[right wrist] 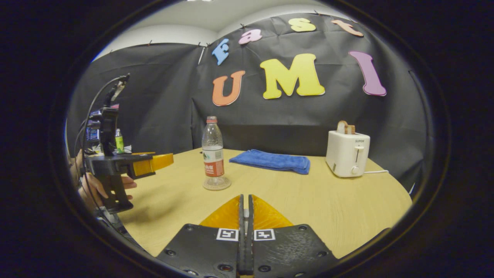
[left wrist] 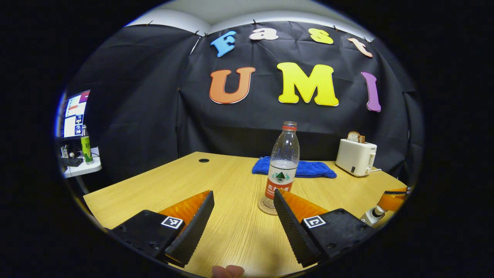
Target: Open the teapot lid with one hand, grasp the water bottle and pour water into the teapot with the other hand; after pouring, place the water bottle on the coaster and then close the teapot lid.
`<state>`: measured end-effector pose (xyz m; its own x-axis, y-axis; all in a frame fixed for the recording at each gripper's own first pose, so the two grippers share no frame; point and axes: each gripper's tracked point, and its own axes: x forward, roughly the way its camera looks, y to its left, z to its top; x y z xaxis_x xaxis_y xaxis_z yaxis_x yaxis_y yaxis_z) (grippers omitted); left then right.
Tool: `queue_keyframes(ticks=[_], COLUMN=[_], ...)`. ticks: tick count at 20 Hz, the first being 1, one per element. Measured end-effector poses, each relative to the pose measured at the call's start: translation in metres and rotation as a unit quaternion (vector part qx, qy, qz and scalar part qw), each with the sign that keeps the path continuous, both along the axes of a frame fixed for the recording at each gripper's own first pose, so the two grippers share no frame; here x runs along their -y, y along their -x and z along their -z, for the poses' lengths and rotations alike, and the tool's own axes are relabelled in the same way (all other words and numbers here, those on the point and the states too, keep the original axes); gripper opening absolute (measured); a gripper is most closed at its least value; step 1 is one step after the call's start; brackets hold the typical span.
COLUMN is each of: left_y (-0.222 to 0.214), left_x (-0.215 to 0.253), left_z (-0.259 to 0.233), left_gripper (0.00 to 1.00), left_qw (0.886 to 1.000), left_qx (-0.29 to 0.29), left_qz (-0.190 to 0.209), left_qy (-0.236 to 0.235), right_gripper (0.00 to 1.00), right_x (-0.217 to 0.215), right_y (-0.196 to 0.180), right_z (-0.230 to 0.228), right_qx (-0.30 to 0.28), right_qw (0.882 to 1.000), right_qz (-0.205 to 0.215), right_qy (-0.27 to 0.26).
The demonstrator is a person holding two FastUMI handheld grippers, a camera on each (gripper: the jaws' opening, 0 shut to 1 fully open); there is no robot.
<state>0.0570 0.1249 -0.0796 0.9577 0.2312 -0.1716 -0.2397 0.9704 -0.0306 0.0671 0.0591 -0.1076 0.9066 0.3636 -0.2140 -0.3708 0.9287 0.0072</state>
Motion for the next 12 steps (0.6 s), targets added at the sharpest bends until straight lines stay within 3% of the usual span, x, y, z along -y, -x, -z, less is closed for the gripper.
queue_keyframes(ticks=[12], left_y=[0.003], left_x=[0.022], left_z=[-0.014], left_gripper=[0.97], left_qw=[1.000], left_qx=[0.017], left_qz=[0.018], left_qy=[-0.018], right_gripper=[0.00], right_x=[0.001], right_y=[-0.002], right_z=[0.012], right_qx=[-0.002], right_qw=[1.000], right_qz=[0.013], right_qy=[0.011])
